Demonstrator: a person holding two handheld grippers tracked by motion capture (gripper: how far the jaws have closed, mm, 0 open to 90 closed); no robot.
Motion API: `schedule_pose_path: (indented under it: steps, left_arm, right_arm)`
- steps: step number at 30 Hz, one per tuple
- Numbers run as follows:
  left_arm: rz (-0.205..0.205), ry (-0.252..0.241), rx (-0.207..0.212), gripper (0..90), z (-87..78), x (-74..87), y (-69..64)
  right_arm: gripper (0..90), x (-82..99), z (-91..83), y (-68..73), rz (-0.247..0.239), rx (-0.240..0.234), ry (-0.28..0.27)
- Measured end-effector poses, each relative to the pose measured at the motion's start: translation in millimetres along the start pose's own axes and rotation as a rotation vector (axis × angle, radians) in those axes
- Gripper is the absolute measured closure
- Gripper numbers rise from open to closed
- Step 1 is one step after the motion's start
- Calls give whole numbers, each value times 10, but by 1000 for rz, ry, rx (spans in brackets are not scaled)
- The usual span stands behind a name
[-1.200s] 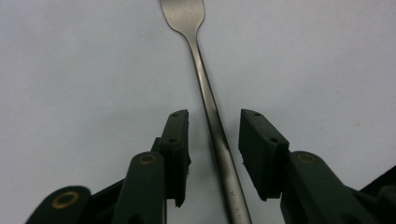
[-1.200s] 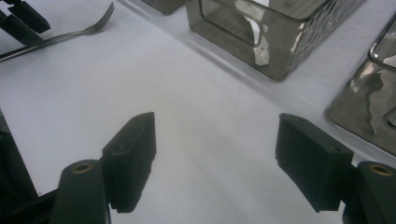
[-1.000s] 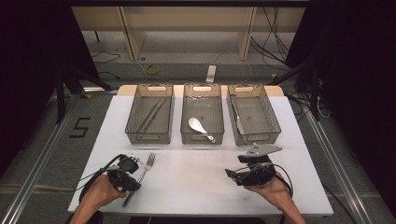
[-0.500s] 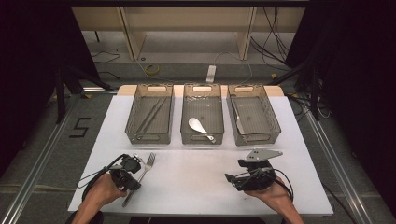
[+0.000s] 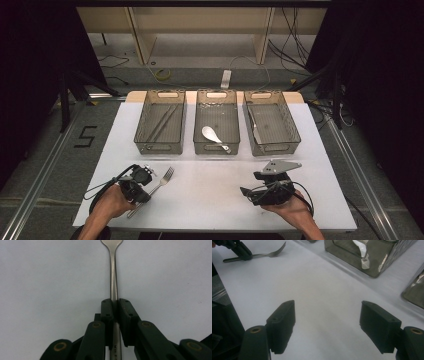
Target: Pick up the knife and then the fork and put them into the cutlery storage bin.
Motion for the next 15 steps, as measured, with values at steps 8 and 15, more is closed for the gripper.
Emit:
schedule_pose_path:
  steps: [8, 15]
  left_arm:
    - [5, -21, 23, 824, -12, -3, 24]
    - [27, -47, 41, 825, -110, -35, 11]
  right_arm:
    - [297, -3, 6, 13, -2, -7, 2]
    - [300, -12, -2, 22, -3, -13, -5]
Point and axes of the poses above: each handheld gripper's, and its own axes: z roughly forward along the jaws, x roughly out of its underside, y roughly to its left, the point moved 6 cm from there along z, roughly forward along the jaws, and after that the axes turned 3 degrees about -z, right-handed, at the moved point
